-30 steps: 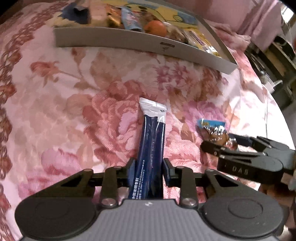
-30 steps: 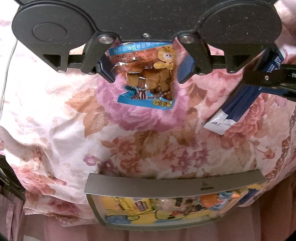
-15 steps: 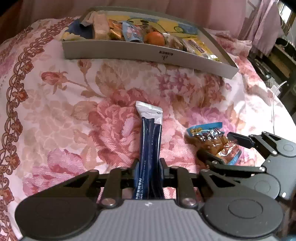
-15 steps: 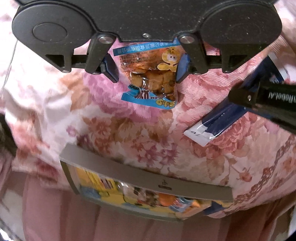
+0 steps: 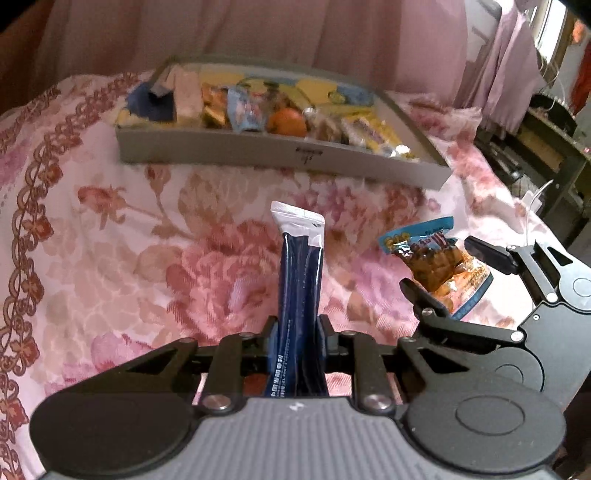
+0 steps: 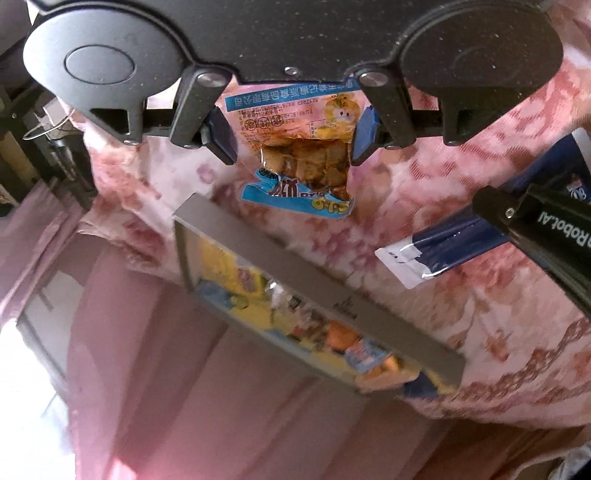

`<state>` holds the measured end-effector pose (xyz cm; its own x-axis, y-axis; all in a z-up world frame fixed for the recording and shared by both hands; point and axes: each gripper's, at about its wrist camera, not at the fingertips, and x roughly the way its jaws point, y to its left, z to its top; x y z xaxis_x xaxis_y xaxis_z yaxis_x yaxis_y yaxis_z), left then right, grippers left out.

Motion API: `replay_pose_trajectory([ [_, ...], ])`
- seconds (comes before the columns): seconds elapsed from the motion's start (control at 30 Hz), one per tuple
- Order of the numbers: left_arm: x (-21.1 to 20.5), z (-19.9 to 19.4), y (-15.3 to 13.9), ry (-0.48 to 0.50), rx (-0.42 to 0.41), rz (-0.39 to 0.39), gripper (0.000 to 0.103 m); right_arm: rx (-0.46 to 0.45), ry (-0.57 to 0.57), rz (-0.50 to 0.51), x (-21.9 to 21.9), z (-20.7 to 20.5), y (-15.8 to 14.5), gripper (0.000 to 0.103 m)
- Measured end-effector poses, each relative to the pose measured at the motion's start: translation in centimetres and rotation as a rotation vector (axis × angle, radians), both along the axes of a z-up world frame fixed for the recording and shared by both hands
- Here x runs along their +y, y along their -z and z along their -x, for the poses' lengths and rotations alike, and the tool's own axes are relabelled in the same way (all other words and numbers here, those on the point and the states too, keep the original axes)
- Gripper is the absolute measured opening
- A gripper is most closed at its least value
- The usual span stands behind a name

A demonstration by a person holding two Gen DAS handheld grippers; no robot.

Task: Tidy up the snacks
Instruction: 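Lift and carry the blue packet and snack packet with both tools over the tray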

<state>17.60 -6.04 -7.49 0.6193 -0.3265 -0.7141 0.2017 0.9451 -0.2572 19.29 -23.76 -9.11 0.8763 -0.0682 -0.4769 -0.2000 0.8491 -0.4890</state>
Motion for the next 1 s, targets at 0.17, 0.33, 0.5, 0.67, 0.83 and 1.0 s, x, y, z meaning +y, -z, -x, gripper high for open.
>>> replay_pose_trajectory([
  [0.17, 0.4, 0.0, -0.8, -0.011, -0.029, 0.03, 0.023, -0.086, 0.021, -0.039, -0.4, 0.3, -0.9, 0.067],
  [0.33, 0.5, 0.4, -2.2, -0.018, -0.097, 0.06, 0.023, -0.161, 0.039, -0.077, -0.7, 0.6, -1.9, 0.067],
  [0.5, 0.5, 0.7, -3.5, -0.016, -0.168, 0.069, 0.023, -0.211, 0.052, -0.112, -1.0, 0.4, -2.6, 0.067],
  [0.67, 0.3, 0.3, -4.3, -0.03, -0.2, 0.081, 0.023, -0.245, 0.061, -0.144, -1.0, 0.2, -3.3, 0.067],
  [0.83, 0.5, -0.8, -5.3, -0.053, -0.243, 0.1, 0.023, -0.284, 0.065, -0.159, -1.2, -0.1, -3.9, 0.067],
  [1.0, 0.7, -2.4, -5.9, -0.079, -0.272, 0.113, 0.023, -0.327, 0.074, -0.176, -1.6, -0.9, -4.7, 0.067],
])
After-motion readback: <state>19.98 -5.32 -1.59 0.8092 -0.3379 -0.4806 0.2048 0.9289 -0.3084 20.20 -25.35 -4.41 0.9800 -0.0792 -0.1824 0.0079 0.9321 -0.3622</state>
